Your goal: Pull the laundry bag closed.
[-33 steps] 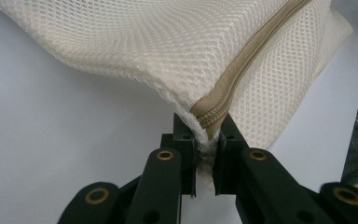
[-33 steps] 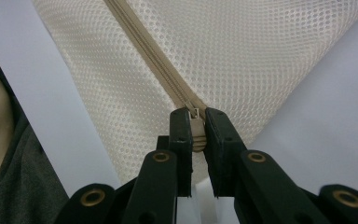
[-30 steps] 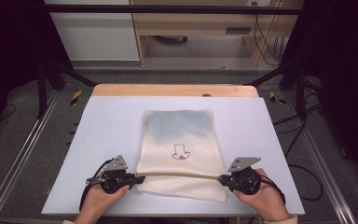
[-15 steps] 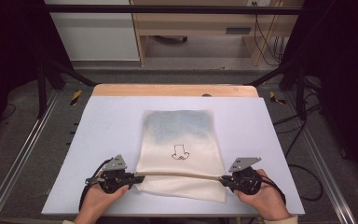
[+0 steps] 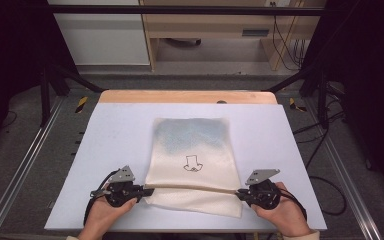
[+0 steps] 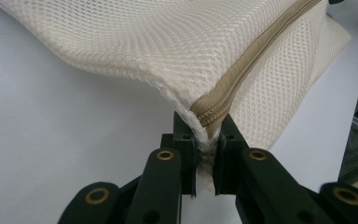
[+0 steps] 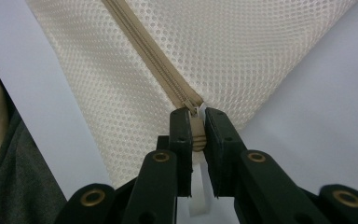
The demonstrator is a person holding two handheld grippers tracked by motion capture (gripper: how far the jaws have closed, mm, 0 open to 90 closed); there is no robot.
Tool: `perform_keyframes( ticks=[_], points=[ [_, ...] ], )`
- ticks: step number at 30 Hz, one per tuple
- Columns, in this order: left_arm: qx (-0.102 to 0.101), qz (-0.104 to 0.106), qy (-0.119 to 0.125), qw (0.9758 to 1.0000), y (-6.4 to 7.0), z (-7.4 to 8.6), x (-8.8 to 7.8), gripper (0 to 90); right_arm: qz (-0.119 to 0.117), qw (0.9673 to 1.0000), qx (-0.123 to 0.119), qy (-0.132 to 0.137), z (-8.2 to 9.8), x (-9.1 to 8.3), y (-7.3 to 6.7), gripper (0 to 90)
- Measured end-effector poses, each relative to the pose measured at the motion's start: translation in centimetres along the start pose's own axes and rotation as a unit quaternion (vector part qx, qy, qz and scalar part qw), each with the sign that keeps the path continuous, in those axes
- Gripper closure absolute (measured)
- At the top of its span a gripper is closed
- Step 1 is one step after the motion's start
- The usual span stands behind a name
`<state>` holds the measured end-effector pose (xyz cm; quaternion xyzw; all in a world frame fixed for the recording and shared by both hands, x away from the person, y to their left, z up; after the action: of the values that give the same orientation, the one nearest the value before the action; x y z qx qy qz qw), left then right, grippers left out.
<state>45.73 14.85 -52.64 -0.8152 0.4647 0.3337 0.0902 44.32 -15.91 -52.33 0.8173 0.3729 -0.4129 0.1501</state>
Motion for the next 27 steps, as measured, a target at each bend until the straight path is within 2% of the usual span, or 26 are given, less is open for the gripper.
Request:
perform_keyframes(
  ticks=[15, 18, 19, 21, 23, 25, 27],
  points=[
    [0.001, 0.001, -0.007, 1.0000, 0.1, 0.2, 0.1, 81.6, -0.002, 1.0000, 0.000, -0.001, 0.2, 0.0, 0.0, 81.6],
    [-0.002, -0.005, -0.009, 0.9999, -0.1, 0.4, 0.0, 76.6, 0.000, 1.0000, 0.002, -0.002, 0.1, -0.1, -0.1, 81.0],
    [-0.001, -0.015, -0.006, 0.9999, -0.2, 0.3, -0.2, 72.7, -0.002, 1.0000, 0.002, -0.001, 0.2, 0.0, -0.2, 78.8],
    [-0.008, -0.029, -0.007, 0.9995, -0.6, 0.2, -0.6, 53.2, 0.006, 1.0000, 0.003, -0.001, 0.2, 0.0, -0.1, 61.7],
    [-0.008, -0.036, -0.001, 0.9993, -0.7, 0.1, -1.3, 44.3, 0.010, 0.9998, 0.008, 0.017, -0.4, -0.1, -0.1, 45.7],
    [-0.014, -0.051, 0.007, 0.9986, -1.0, -0.1, -2.0, 30.7, 0.010, 0.9993, 0.015, 0.034, -1.4, -0.3, -0.4, 32.6],
    [-0.013, -0.064, 0.009, 0.9978, -1.4, -0.4, -2.6, 27.1, 0.020, 0.9986, 0.021, 0.044, -2.3, -0.4, -0.5, 24.7]
  ],
)
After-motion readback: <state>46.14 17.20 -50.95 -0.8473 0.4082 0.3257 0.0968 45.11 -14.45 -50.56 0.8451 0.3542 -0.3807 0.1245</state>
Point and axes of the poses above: each handheld gripper's, and its own axes: x roughly forward along the jaws, z roughly out of its underside, y roughly to its right, the point moved 10 cm from there along x, roughly forward along the jaws, and after that the axes turned 3 degrees about x, right-handed, at the moved point
